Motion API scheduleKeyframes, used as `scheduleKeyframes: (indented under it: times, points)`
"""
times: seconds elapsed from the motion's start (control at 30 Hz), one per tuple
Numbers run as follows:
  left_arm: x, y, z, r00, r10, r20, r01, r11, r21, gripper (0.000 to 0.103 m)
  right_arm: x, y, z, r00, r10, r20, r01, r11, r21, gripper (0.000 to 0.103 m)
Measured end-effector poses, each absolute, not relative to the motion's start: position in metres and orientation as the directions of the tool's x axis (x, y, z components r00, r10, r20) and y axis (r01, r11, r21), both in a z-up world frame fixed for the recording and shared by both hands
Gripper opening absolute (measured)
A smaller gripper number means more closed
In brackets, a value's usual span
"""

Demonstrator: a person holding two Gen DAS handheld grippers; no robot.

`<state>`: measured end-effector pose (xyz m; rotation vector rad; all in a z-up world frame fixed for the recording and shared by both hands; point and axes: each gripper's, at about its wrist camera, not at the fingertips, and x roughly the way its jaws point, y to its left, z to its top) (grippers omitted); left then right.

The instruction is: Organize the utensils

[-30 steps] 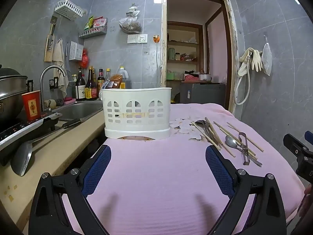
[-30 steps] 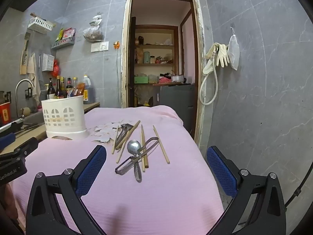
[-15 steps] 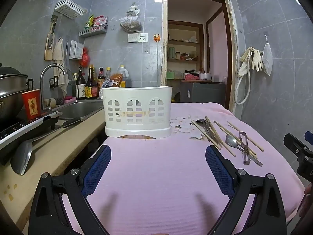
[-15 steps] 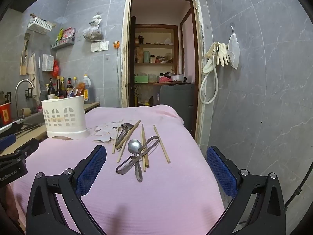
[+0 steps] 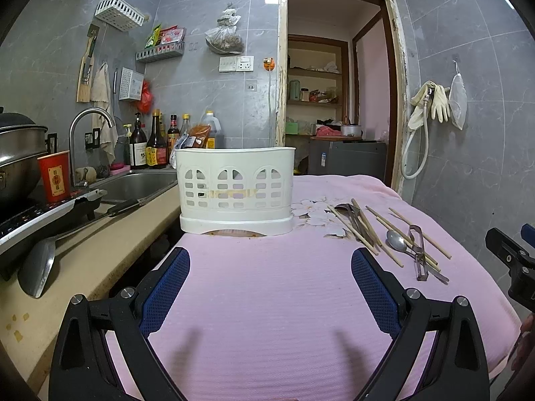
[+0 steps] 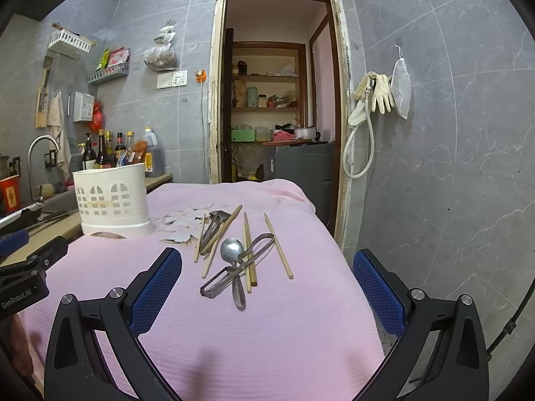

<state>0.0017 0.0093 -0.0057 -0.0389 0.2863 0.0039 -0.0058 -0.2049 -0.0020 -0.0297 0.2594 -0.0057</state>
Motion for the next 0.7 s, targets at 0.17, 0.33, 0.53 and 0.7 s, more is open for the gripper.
scheduleKeyframes:
  times: [0.17, 0.33, 0.53, 0.7]
  points:
    - [0.0021, 0.0076, -0.0043, 0.959, 0.001, -0.283, -0.012, 0.999, -0.037, 0.095, -0.0055, -0.2043, -0.0024, 0.967, -0.009, -0.256, 0.001, 1.000, -0.030, 0.103]
    - [0.0020, 0.0073, -0.0043, 0.959, 0.000, -0.282, -0.011, 0.999, -0.037, 0.095, -0.0053, -0.2045, -0.0025, 0.967, -0.009, -0.256, 0.001, 1.000, -0.031, 0.103]
    - [0.0020, 0.0069, -0.0040, 0.959, 0.000, -0.283, -0.011, 0.999, -0.036, 0.095, -0.0071, -0.2016, -0.0023, 0.967, -0.006, -0.255, -0.002, 0.999, -0.032, 0.103]
    - [0.0020, 0.0069, -0.0039, 0.959, 0.000, -0.283, -0.011, 0.999, -0.036, 0.095, -0.0072, -0.2000, -0.0029, 0.967, -0.007, -0.255, -0.002, 0.999, -0.032, 0.103]
